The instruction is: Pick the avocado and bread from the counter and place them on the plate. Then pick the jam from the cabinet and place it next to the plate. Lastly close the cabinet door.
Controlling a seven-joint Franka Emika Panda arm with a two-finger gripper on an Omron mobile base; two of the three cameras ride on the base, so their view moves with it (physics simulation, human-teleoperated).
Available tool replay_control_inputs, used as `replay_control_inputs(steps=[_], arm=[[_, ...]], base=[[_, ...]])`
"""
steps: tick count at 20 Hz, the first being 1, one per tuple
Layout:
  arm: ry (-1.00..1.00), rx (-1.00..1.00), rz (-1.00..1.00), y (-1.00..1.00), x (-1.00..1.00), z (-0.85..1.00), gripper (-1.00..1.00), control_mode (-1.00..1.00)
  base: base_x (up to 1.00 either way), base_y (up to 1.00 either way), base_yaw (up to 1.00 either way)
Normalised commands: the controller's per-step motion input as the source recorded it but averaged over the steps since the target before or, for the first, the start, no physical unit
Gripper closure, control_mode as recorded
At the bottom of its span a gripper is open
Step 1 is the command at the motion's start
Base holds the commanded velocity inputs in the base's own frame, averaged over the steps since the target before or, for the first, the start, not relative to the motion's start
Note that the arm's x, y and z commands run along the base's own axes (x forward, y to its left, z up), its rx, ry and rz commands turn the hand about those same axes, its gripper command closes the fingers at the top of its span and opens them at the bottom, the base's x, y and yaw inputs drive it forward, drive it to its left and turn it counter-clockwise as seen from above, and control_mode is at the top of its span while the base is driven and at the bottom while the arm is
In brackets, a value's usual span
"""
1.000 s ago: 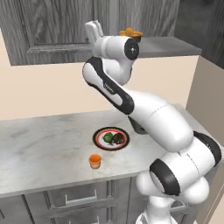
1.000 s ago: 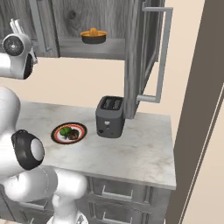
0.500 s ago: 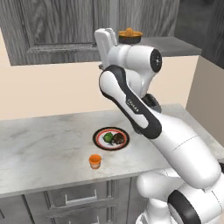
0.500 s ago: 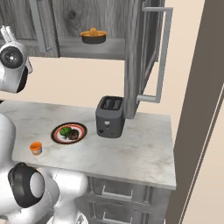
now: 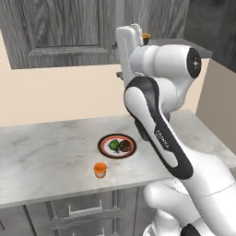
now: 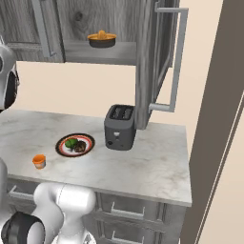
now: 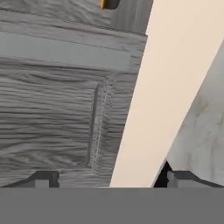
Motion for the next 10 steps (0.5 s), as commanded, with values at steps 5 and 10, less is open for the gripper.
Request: replay_control_inputs(steps=[5,10], arm=[[-0.02,0.13,-0.06,-0.74,-1.00,0.00,-1.00,-1.00],[-0.07,0.10,-0.03,-0.72,-0.92,0.00,-1.00,-1.00]], base=[[0.00,0.00,0.00],[0.00,0.00,0.00]])
